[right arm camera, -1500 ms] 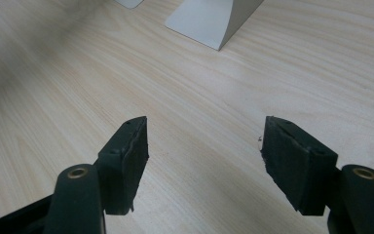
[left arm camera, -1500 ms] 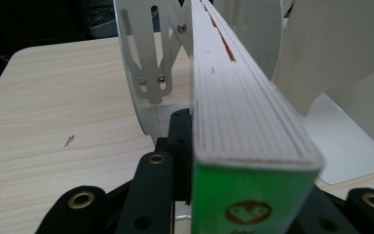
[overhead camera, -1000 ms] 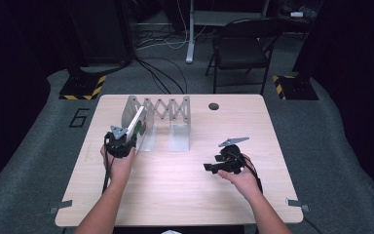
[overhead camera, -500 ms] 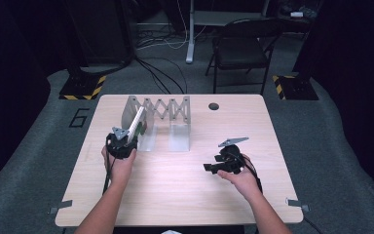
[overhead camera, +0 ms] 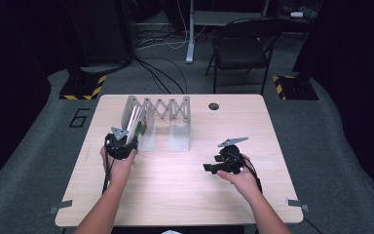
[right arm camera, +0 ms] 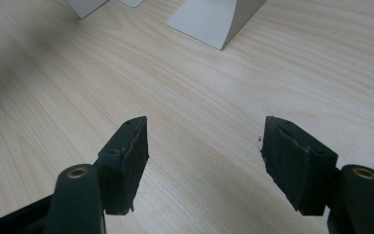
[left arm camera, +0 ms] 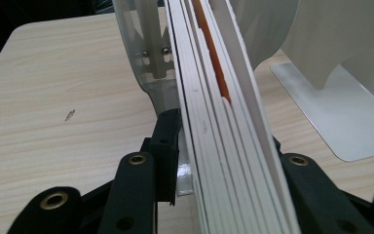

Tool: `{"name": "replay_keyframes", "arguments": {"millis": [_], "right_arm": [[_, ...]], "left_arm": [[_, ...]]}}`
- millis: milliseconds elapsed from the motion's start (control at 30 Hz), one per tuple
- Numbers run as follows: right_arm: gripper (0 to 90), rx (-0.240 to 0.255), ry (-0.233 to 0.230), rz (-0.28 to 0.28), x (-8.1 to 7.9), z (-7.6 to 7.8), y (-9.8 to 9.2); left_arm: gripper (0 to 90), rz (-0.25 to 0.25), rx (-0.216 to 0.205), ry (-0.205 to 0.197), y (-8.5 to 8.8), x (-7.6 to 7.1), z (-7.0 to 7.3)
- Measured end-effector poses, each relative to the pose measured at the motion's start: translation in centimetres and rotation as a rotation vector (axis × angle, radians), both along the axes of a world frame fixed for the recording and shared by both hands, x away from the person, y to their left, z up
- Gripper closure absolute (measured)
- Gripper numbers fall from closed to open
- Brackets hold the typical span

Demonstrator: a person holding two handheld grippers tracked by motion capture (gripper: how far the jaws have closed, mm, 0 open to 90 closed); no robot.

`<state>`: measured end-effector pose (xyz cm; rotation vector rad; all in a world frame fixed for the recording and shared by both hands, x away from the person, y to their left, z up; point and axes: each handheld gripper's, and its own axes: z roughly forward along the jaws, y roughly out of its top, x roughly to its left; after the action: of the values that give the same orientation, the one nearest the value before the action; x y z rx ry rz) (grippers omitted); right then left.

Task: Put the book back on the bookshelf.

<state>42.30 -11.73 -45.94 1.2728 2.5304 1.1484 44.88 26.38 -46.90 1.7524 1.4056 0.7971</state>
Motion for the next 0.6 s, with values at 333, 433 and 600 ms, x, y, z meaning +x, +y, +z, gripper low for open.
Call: {"name": "replay_keyframes", "arguments": {"millis": [333,433,600], "right_arm": [[33.6,0.002,0.0,-0.005,-0.1,0.1,0.0],[33.6,0.005,-0.008,-0.001,0.0,0.0,-0.1],[33.6,0.006,-0.007,0.0,0.0,0.1,-0.1]], "left_arm": [[61.7,0.016,-0.011,-0.003,0.4,-0.7,0.6],[61.3,0.018,-0.015,-0.008,0.6,-1.0,0.8],[60.9,0.014,-0.02,-0.005,0.8,-1.6,1.1]]}}
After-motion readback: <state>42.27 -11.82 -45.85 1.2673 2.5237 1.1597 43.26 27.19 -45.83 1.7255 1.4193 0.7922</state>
